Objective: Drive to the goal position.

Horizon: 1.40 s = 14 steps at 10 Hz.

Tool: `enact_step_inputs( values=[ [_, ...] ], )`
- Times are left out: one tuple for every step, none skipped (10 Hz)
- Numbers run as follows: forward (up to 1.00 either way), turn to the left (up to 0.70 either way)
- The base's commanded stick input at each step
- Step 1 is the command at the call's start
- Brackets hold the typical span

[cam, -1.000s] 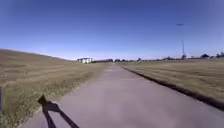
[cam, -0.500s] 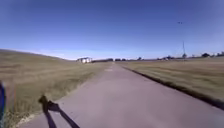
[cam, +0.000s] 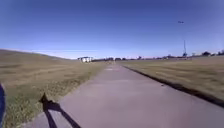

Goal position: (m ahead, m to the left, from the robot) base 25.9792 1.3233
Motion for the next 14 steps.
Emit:
enact_step_inputs(
  values=[
    [0.7,0.0],
    [0.7,0.0],
    [0.7,0.0],
    [0.7,0.0],
    [0.7,0.0],
    [0.7,0.0],
    [0.7,0.0],
    [0.7,0.0],
    [0.7,0.0],
    [0.7,0.0],
    [0.7,0.0],
    [0.7,0.0],
    [0.7,0.0],
    [0.7,0.0]
  ],
)
